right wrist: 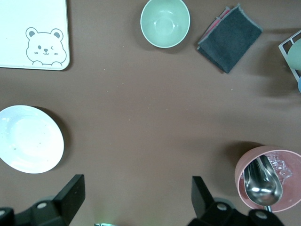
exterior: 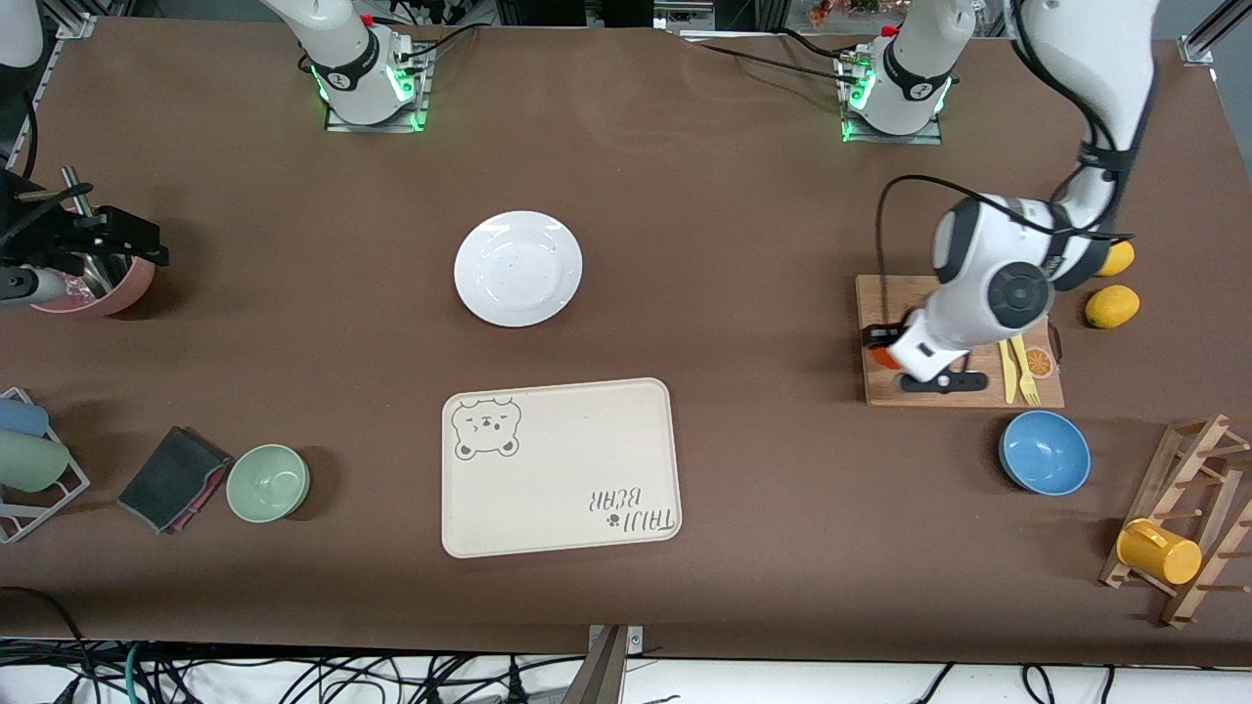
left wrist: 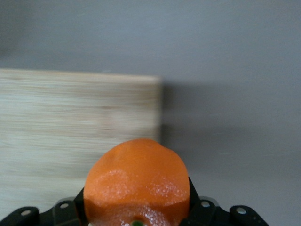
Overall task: Place orange and plate with both arms
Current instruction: 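Carry the orange with the left gripper over the white plate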
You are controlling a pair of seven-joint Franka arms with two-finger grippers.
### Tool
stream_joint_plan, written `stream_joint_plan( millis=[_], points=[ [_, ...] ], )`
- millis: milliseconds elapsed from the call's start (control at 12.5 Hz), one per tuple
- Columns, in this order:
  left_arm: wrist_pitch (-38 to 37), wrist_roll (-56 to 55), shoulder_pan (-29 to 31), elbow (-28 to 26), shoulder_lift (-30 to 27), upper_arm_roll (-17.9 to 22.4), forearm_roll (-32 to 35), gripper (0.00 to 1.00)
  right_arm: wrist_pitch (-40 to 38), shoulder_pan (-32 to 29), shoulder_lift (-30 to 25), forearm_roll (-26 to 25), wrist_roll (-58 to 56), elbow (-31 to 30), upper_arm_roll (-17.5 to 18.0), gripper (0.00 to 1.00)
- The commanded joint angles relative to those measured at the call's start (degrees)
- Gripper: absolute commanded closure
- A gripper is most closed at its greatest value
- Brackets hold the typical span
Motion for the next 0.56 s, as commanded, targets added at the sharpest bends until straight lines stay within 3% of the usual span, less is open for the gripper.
stream_joint_plan(
  millis=[0,161,482],
  points=[
    [-1.7,-16.92,-0.68,8.25,5.31,-9.28,-6.2,0.89,-0.47,-0.07,-0.08,0.9,0.21,0.64,-0.01,0.0],
    [-1.44,-27.21,-6.54,13.44,9.0,-12.65,-6.31,0.89,-0.47,-0.07,-0.08,0.99,0.21,0.73,-0.01,0.0],
    [-1.17,-38.66,-23.85,26.69,17.96,-12.4,-6.13,0.89,-0.65,-0.07,-0.08,0.9,0.21,0.73,-0.01,0.0]
  ],
)
